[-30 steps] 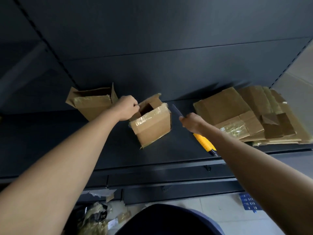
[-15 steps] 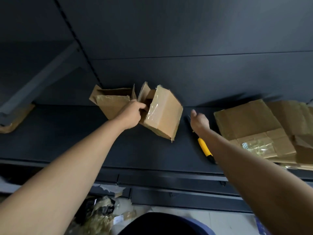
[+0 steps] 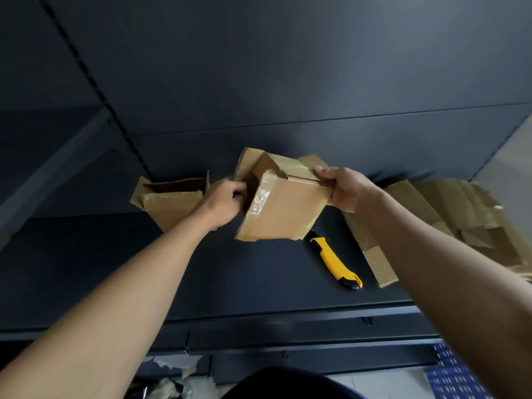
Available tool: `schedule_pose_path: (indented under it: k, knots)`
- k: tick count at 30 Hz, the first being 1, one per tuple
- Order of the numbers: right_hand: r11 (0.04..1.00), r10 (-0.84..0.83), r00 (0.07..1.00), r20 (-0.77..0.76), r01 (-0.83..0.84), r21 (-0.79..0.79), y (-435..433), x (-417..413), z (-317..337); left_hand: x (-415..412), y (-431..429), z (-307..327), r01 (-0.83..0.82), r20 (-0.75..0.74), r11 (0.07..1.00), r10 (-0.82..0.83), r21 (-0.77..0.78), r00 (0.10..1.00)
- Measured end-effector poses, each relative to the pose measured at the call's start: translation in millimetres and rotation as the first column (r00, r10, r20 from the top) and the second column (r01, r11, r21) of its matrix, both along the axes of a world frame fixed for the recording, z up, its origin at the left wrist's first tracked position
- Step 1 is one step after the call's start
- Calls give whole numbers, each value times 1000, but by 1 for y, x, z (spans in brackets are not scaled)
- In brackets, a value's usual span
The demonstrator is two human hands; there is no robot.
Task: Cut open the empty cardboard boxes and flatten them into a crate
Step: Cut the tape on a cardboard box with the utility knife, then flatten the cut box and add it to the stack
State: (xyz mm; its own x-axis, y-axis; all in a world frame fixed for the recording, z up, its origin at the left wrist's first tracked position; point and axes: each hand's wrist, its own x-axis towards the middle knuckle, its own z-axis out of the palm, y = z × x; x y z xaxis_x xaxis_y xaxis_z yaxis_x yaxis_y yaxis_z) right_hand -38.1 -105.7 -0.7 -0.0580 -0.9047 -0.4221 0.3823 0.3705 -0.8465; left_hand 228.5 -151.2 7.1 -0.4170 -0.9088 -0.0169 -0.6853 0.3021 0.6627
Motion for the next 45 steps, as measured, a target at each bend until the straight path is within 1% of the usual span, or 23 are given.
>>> schedule_pose_path:
  k: [2, 4, 9, 11, 13, 14, 16, 17, 19, 22, 25, 27, 29, 32, 34, 35, 36, 38, 39, 41, 42, 43, 45]
  knots:
    - [998, 7, 1000, -19, -8, -67, 7, -7, 6, -3, 2, 0, 24, -89, 995, -16, 95, 996]
    - [995, 9, 999, -42, -13, -102, 14, -14, 9, -13, 5, 0, 56, -96, 986, -41, 158, 994]
    - [994, -65, 998, -15, 63, -89, 33, -30, 16, -41, 11, 1, 64, -130, 995, -54, 73, 990]
    - [996, -81, 997, -1, 81, -33, 42, -37, 21, -50, 13, 5, 76, -267, 995, -54, 71, 962]
    - [1000, -24, 999, -27, 24, 11, 50, -42, 24, -57, 16, 10, 15, -489, 973, 102, 231, 866]
    - [999, 19, 999, -49, -17, 32, 55, -44, 25, -61, 14, 9, -35, -525, 948, 205, 315, 826]
    - [994, 87, 994, -72, -82, 71, 66, -48, 24, -64, 10, 8, -110, -493, 915, 307, 388, 814]
    - [991, 109, 991, -76, -102, 86, 71, -50, 22, -66, 8, 8, -107, -500, 901, 328, 419, 801]
    - [988, 121, 990, -74, -114, 101, 79, -53, 19, -72, 8, 9, -22, -512, 860, 324, 510, 796]
    - [997, -11, 993, -116, 20, 73, 83, -54, 14, -88, 17, 12, 123, -462, 810, 195, 573, 865]
    - [981, -165, 957, -241, 184, 59, 88, -58, 8, -104, 21, 10, 148, -434, 787, 164, 598, 886]
    - [984, -163, 962, -217, 176, 40, 94, -61, 6, -109, 25, 8, 154, -377, 748, 137, 646, 916]
    - [985, -170, 976, -136, 172, 2, 99, -64, 6, -113, 29, 4, 152, -306, 717, 90, 681, 948]
    - [957, -284, 959, -26, 285, 47, 99, -72, 5, -124, 33, -2, 219, -281, 779, -57, 588, 958]
    - [946, -311, 945, -98, 318, 64, 102, -74, 6, -131, 35, -6, 203, -224, 833, -98, 515, 970]
    - [936, -338, 936, -97, 345, 74, 104, -75, 4, -135, 37, -8, 207, -217, 844, -111, 495, 970]
    - [922, -374, 925, -66, 378, 84, 106, -77, 3, -139, 39, -10, 231, -265, 839, -108, 492, 958]
    - [897, -433, 901, 13, 429, 103, 110, -83, 1, -144, 39, -13, 258, -491, 812, 40, 523, 870]
    - [884, -462, 885, 53, 455, 109, 111, -87, 0, -146, 40, -13, 260, -599, 788, 165, 558, 784]
    - [847, -532, 836, 139, 521, 106, 114, -94, 1, -150, 42, -12, 330, -711, 691, 380, 643, 591]
    - [831, -556, 814, 169, 547, 100, 115, -96, 0, -154, 44, -14, 375, -718, 641, 429, 669, 548]
    - [830, -558, 811, 178, 550, 95, 116, -99, 1, -158, 47, -16, 380, -699, 613, 437, 692, 566]
    - [879, -477, 865, 157, 470, 80, 121, -103, 0, -169, 54, -23, 298, -624, 624, 404, 722, 669]
